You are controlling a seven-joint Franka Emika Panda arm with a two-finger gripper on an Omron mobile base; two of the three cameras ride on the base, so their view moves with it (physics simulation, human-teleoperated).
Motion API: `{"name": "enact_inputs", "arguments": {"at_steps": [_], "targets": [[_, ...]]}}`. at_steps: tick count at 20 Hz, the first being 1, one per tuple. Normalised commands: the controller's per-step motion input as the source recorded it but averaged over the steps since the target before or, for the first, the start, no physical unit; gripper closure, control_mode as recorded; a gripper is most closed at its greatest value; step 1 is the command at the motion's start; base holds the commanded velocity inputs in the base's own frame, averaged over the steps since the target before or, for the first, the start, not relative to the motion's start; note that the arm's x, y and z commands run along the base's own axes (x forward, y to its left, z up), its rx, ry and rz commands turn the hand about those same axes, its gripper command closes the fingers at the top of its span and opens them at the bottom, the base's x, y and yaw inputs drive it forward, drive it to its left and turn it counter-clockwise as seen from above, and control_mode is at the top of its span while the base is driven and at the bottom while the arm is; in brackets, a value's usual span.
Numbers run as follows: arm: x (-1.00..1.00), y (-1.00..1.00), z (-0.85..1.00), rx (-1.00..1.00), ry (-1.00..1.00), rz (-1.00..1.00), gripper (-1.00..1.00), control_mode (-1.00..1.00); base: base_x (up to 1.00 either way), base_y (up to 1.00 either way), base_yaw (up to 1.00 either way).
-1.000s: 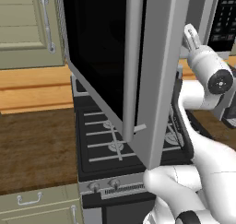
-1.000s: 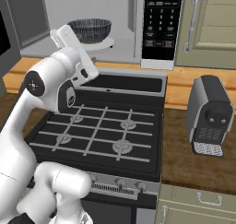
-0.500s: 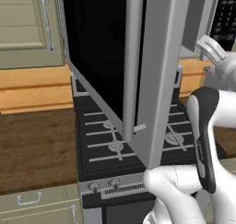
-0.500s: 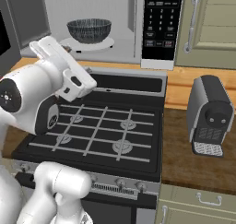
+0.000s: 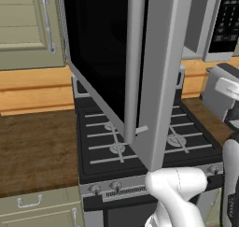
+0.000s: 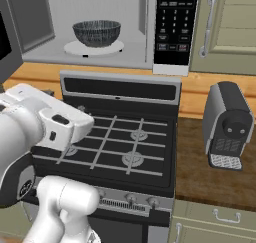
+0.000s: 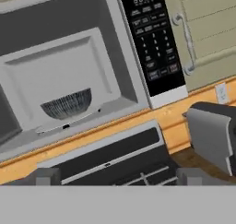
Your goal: Open the microwave, place the bowl with waffle inside the microwave, then close the microwave door and turn it on.
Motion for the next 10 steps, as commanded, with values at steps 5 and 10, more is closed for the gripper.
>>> {"name": "enact_inputs", "arguments": {"at_steps": [5, 10], "targets": [[-1.0, 0.6, -0.48, -0.31, 0.02, 0.2, -1.0, -1.0, 0.0, 0.0, 0.0], [-0.39, 1.0, -0.2, -0.26, 0.06, 0.03, -1.0, -1.0, 0.0, 0.0, 0.0]]}}
